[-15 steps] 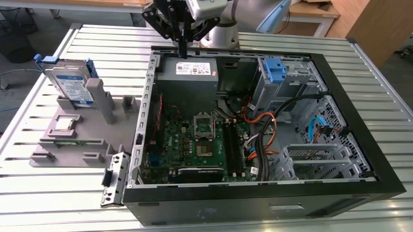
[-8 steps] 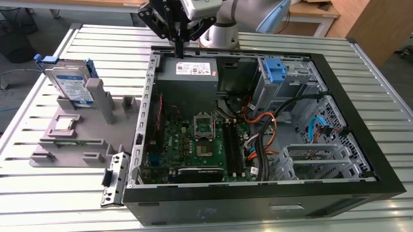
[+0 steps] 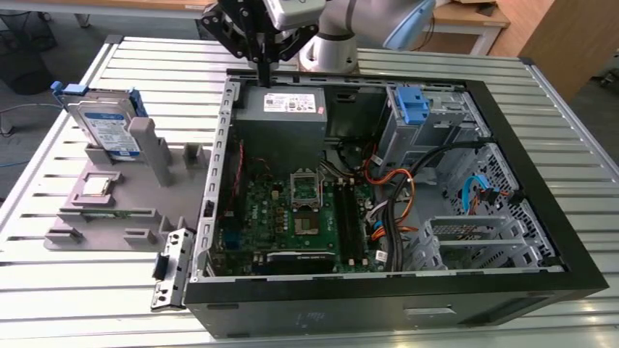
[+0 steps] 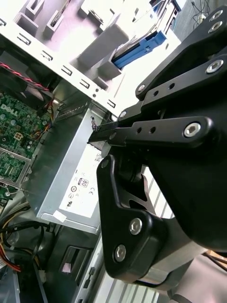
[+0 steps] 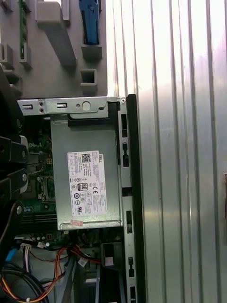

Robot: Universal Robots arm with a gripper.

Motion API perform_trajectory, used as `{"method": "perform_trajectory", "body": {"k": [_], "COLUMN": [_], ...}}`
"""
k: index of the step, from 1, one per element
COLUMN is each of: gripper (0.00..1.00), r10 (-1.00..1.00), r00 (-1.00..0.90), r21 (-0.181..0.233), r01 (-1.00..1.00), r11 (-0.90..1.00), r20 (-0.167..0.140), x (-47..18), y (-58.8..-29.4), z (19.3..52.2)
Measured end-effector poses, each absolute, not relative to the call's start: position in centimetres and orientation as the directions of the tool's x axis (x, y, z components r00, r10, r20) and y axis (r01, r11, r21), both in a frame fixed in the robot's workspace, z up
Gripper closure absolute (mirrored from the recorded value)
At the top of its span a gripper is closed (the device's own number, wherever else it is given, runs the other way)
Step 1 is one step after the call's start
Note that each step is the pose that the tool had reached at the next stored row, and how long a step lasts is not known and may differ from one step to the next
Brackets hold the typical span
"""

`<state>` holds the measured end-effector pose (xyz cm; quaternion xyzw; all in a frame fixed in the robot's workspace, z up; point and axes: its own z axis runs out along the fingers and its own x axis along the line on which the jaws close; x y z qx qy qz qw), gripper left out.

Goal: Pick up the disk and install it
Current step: 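Reach for the disk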

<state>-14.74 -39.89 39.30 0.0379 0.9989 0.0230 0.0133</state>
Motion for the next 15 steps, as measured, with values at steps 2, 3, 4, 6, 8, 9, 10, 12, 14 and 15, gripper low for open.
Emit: {"method": "perform_trajectory", "body": {"k": [2, 3, 4, 6, 8, 9, 10, 12, 14, 15], "gripper": [0.9, 0.9, 0.9, 0.9, 0.9, 0.9, 0.9, 0.9, 0.9, 0.9], "r10": [0.076, 0.076, 0.076, 0.076, 0.076, 0.076, 0.076, 0.076, 0.076, 0.076], "r00": [-0.997, -0.997, -0.997, -0.997, -0.997, -0.997, -0.997, -0.997, -0.997, -0.997], "r21": [0.047, 0.047, 0.047, 0.047, 0.047, 0.047, 0.047, 0.047, 0.047, 0.047], "r01": [0.075, 0.075, 0.075, 0.075, 0.075, 0.075, 0.075, 0.075, 0.075, 0.075], "r11": [0.996, 0.996, 0.996, 0.996, 0.996, 0.996, 0.996, 0.996, 0.996, 0.996], "r20": [-0.025, -0.025, -0.025, -0.025, -0.025, -0.025, -0.025, -0.025, -0.025, -0.025], "x": [-15.0, -15.2, -15.3, -15.7, -16.0, -16.2, -16.3, -16.7, -17.1, -17.3], "y": [-39.9, -39.9, -39.9, -39.9, -39.9, -39.9, -39.9, -39.9, -39.9, -39.9], "z": [39.3, 39.3, 39.3, 39.3, 39.2, 39.2, 39.2, 39.2, 39.2, 39.1]}}
